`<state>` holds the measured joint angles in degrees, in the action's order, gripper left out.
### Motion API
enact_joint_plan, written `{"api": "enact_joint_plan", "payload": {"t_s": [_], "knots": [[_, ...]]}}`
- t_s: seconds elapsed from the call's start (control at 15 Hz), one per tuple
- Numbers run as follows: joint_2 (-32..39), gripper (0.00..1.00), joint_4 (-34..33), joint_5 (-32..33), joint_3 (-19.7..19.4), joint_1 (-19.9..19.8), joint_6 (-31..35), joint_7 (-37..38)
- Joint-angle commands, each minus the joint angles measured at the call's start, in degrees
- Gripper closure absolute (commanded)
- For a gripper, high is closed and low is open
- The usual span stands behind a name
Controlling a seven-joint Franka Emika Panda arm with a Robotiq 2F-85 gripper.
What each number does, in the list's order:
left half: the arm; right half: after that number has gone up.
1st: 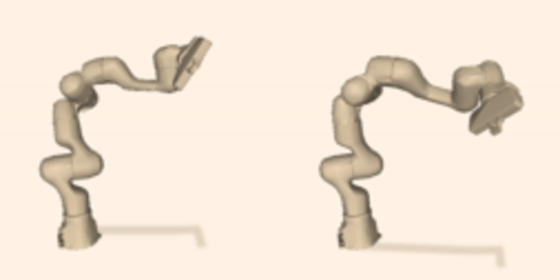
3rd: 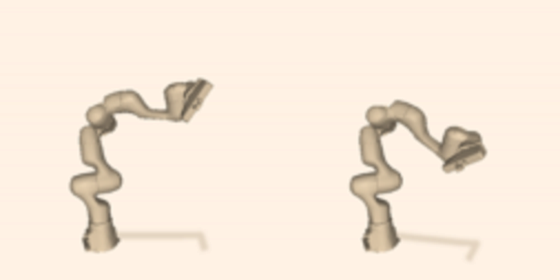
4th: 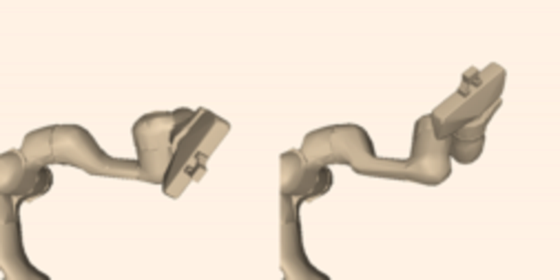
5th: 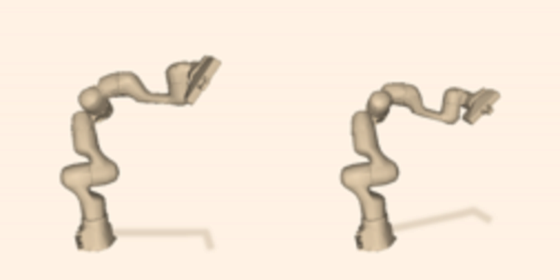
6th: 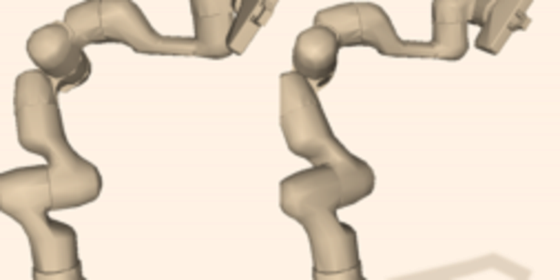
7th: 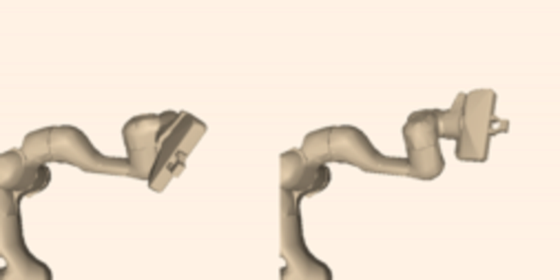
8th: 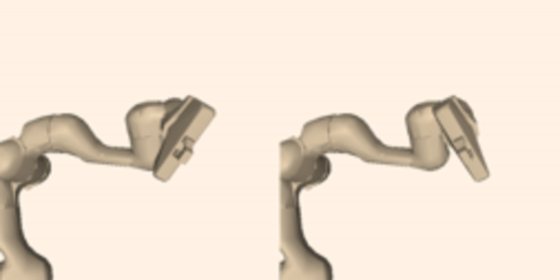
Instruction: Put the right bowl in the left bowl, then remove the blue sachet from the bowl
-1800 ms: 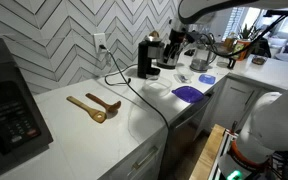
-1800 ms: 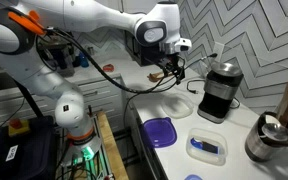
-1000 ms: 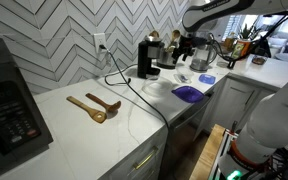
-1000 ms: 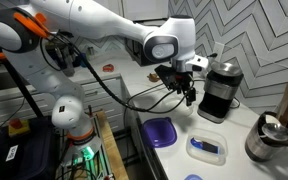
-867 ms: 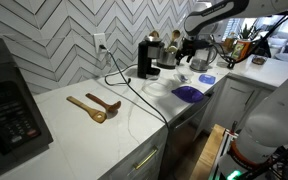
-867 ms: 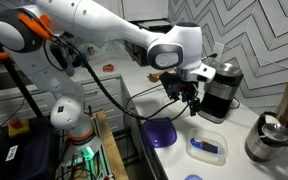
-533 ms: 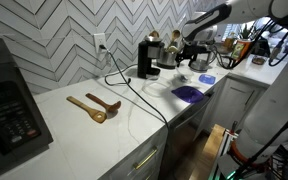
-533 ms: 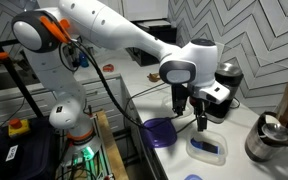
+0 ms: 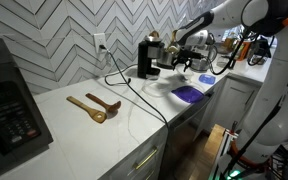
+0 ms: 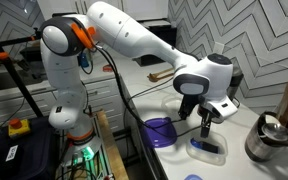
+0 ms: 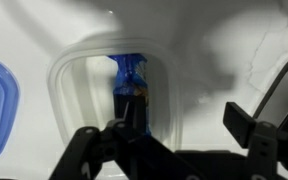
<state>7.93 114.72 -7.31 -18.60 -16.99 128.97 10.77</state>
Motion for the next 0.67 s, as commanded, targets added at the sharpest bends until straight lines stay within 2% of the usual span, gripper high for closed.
{"api": "enact_joint_plan", "payload": {"t_s": [0.0,0.47,0.53,0.6], "knots": [[3.45,0.42,-3.25,-3.95,0.44,-0.91,-2.14,2.44],[1.92,0.94,-2.6,-1.86,0.23,1.02,-3.43,15.0],[1.5,0.99,-2.52,-1.34,0.18,1.39,-3.79,17.21],[1.11,1.0,-2.52,-0.78,0.11,1.76,-4.19,19.64]]}}
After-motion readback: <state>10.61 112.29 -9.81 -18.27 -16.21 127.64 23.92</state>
